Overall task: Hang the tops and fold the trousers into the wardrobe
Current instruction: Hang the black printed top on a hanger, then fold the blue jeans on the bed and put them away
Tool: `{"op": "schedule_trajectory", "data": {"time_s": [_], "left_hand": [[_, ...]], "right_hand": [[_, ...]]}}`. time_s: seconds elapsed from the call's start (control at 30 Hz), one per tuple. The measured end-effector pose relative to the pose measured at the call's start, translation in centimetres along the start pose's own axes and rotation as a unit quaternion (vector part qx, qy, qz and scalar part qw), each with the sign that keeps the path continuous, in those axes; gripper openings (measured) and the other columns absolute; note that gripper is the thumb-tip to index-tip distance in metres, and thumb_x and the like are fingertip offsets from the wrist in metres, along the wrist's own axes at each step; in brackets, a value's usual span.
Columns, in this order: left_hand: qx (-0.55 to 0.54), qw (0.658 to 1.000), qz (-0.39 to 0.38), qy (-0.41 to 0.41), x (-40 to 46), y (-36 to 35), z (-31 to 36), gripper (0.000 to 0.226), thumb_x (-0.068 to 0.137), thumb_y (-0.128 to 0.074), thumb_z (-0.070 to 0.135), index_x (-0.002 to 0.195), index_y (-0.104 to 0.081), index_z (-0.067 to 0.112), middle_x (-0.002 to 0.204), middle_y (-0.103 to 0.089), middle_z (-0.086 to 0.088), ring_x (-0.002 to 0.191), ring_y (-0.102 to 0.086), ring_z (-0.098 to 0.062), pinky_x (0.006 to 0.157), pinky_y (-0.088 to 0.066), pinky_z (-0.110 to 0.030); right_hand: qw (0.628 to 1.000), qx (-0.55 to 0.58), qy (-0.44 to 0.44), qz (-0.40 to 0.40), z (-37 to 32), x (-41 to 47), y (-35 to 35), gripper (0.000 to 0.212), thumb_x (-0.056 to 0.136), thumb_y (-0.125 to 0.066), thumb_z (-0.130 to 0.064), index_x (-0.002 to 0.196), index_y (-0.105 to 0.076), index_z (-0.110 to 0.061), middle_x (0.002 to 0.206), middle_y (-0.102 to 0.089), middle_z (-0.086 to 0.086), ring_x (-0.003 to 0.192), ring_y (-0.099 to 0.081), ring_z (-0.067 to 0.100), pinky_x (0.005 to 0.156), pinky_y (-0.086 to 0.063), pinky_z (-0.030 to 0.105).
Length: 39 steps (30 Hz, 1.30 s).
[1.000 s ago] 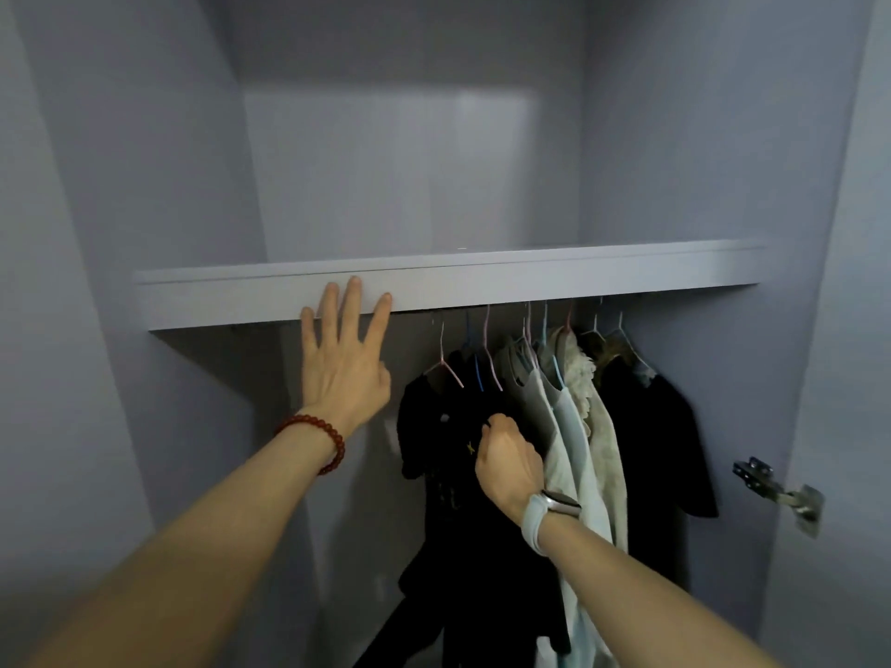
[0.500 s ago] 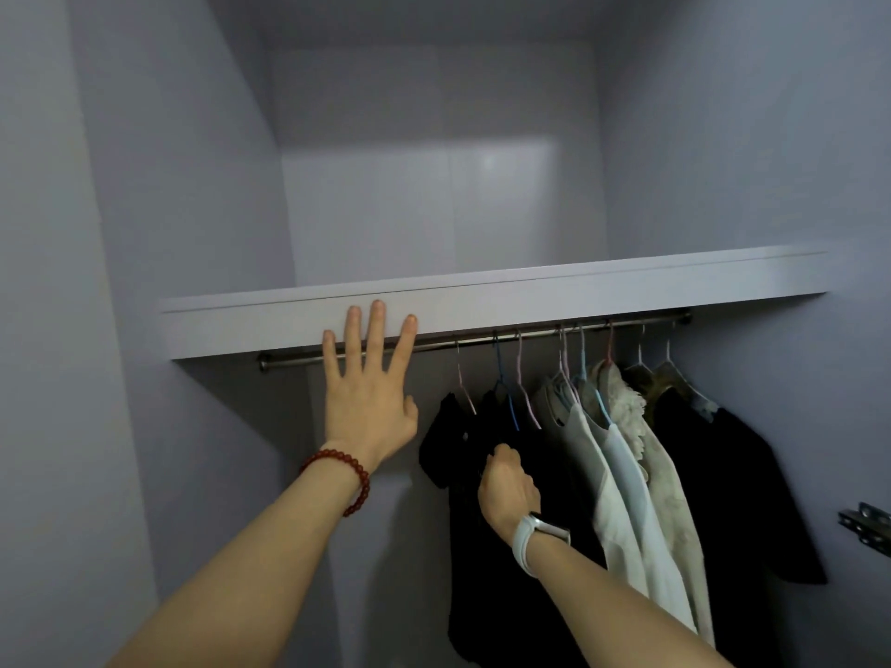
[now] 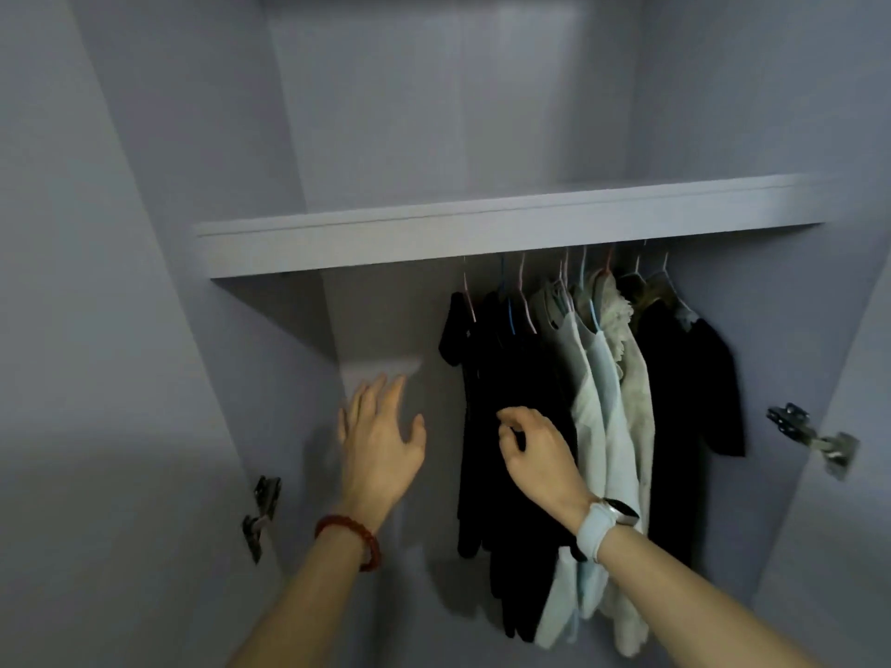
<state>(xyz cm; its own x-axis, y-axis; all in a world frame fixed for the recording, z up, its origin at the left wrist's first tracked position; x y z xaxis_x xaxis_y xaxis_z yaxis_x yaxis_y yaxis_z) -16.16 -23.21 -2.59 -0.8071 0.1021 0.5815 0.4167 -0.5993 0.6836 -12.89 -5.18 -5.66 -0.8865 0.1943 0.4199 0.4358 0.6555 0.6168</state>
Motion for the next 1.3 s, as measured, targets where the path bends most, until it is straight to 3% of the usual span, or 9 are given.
{"op": "schedule_trajectory", "data": {"time_s": [0.13,0.23,0.33,0.4,0.47,0.7,0.87,1.03,1.3], "left_hand": [[-0.092,0.981,-0.080,0.153,-8.6,-0.1,-1.9,0.040,0.093,-0.052,0.021,0.132,-0.049,0.012,0.135,-0.050,-0.007,0.126,-0.044,-0.024,0.101,-0.030,-0.025],[-0.078,0.964,-0.117,0.224,-16.4,0.4,-2.6,0.019,0.094,-0.049,0.016,0.107,-0.063,0.016,0.111,-0.063,-0.007,0.112,-0.056,-0.028,0.083,-0.035,-0.023],[-0.087,0.950,-0.108,0.279,-24.1,2.4,-2.3,0.026,0.089,-0.051,0.024,0.103,-0.069,0.011,0.111,-0.068,-0.003,0.104,-0.062,-0.024,0.082,-0.039,-0.022],[-0.079,0.932,-0.089,0.344,-29.9,4.2,-2.0,0.035,0.082,-0.046,0.033,0.099,-0.069,0.014,0.102,-0.070,0.003,0.096,-0.065,-0.018,0.076,-0.039,-0.016],[-0.065,0.912,-0.055,0.401,-35.5,6.2,-1.2,0.024,0.088,-0.052,0.026,0.100,-0.069,0.015,0.094,-0.067,0.008,0.089,-0.064,-0.012,0.074,-0.037,-0.011],[0.011,0.833,0.079,0.548,-52.5,13.7,3.0,0.021,0.093,-0.053,0.018,0.108,-0.066,0.010,0.094,-0.063,0.004,0.086,-0.057,-0.008,0.080,-0.042,-0.020],[0.063,0.752,0.195,0.627,-63.7,20.2,5.9,0.022,0.094,-0.053,0.017,0.110,-0.064,0.009,0.101,-0.064,0.000,0.087,-0.055,-0.009,0.080,-0.041,-0.020],[0.098,0.653,0.301,0.688,-73.6,26.9,8.6,0.024,0.094,-0.051,0.020,0.114,-0.063,0.012,0.100,-0.060,0.008,0.089,-0.055,-0.006,0.075,-0.040,-0.015],[0.124,0.469,0.448,0.751,-88.4,36.8,9.7,0.026,0.095,-0.049,0.019,0.118,-0.061,0.012,0.113,-0.063,0.000,0.094,-0.054,-0.007,0.077,-0.038,-0.015]], "right_hand": [[0.989,0.058,-0.053,-0.124,0.8,-6.5,-1.2,0.026,0.095,-0.043,-0.010,0.116,-0.059,-0.010,0.102,-0.064,-0.001,0.097,-0.058,0.009,0.080,-0.039,0.013],[0.974,0.083,-0.073,-0.198,2.0,-12.2,-3.4,0.024,0.094,-0.043,-0.007,0.111,-0.061,-0.007,0.097,-0.067,0.003,0.092,-0.061,0.014,0.079,-0.041,0.016],[0.953,0.100,-0.069,-0.276,2.5,-17.7,-6.1,0.021,0.094,-0.045,-0.006,0.106,-0.063,-0.006,0.094,-0.068,0.008,0.089,-0.063,0.018,0.077,-0.042,0.020],[0.928,0.114,-0.043,-0.353,1.9,-21.8,-7.5,0.019,0.094,-0.045,-0.004,0.101,-0.063,-0.007,0.086,-0.065,0.005,0.080,-0.062,0.016,0.071,-0.042,0.019],[0.900,0.122,-0.015,-0.419,1.0,-25.8,-8.1,0.020,0.094,-0.043,-0.004,0.098,-0.063,-0.008,0.081,-0.062,0.001,0.073,-0.059,0.011,0.069,-0.041,0.020],[0.794,0.134,0.051,-0.591,-3.3,-39.3,-8.7,0.020,0.095,-0.042,-0.008,0.092,-0.060,-0.014,0.070,-0.060,-0.009,0.079,-0.061,0.021,0.084,-0.048,0.036],[0.698,0.123,0.130,-0.693,-10.0,-49.2,-9.6,0.019,0.095,-0.042,-0.007,0.095,-0.061,-0.010,0.078,-0.062,0.004,0.065,-0.057,0.010,0.079,-0.048,0.028],[0.583,0.114,0.229,-0.771,-18.5,-59.7,-11.7,0.029,0.095,-0.041,-0.007,0.077,-0.054,-0.025,0.069,-0.060,-0.007,0.056,-0.056,-0.004,0.072,-0.046,0.025],[0.399,0.067,0.415,-0.814,-32.6,-77.1,-14.4,0.023,0.099,-0.033,-0.018,0.103,-0.056,-0.019,0.090,-0.063,-0.004,0.081,-0.059,0.011,0.075,-0.044,0.021]]}}
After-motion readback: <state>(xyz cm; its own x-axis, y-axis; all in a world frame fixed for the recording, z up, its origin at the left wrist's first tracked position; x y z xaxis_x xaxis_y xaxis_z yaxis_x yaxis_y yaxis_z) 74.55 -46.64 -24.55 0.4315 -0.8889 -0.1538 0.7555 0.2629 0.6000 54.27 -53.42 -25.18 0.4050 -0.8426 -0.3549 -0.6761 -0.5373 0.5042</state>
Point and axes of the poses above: each hand's wrist, its own x-axis towards the middle knuckle, its own y-axis out of the back of the hand, z = x × y, the point moved 4 cm from there along x, towards the middle knuckle
